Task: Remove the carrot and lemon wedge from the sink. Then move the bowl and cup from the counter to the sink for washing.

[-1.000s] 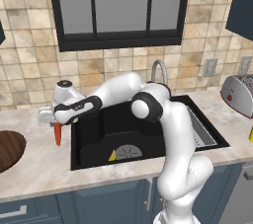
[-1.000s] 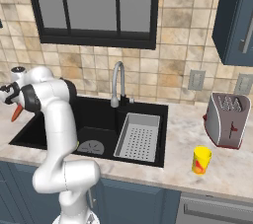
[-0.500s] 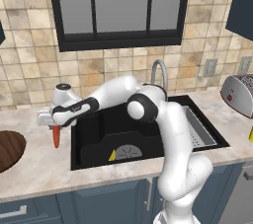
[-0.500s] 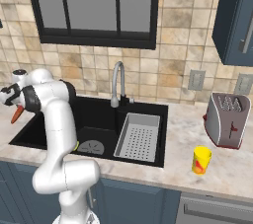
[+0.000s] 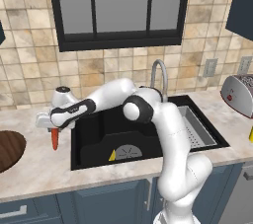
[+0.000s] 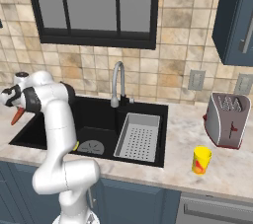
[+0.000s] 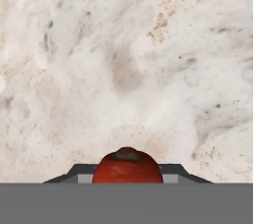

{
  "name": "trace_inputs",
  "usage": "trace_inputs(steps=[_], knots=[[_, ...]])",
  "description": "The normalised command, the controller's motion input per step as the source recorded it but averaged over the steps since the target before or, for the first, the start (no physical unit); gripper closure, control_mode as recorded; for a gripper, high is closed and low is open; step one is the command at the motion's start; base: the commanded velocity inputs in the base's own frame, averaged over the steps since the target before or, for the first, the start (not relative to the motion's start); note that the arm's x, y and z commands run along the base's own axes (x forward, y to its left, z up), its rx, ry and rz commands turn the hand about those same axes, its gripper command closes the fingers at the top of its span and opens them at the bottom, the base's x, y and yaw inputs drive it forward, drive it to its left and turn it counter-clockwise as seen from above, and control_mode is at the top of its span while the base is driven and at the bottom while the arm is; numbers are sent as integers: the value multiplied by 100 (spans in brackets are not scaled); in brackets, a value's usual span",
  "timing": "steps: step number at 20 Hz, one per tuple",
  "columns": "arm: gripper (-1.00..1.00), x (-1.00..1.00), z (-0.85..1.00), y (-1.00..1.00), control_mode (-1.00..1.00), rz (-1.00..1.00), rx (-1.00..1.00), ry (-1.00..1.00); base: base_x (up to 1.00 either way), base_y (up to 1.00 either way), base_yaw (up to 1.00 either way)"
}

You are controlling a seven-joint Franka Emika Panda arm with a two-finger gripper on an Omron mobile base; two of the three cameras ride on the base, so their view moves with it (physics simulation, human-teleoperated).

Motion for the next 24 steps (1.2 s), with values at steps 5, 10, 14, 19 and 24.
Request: trace_inputs(steps=[5, 10, 14, 19, 24], knots=[[100, 5, -17, 8, -100, 0, 0, 4, 0, 0, 0], [100, 6, -16, 11, -100, 0, 0, 3, 0, 0, 0], [100, 3, -15, 11, -100, 0, 0, 2, 0, 0, 0], [100, 0, -17, 8, -100, 0, 0, 0, 0, 0, 0], [-100, -3, -20, 2, -100, 0, 0, 0, 0, 0, 0]])
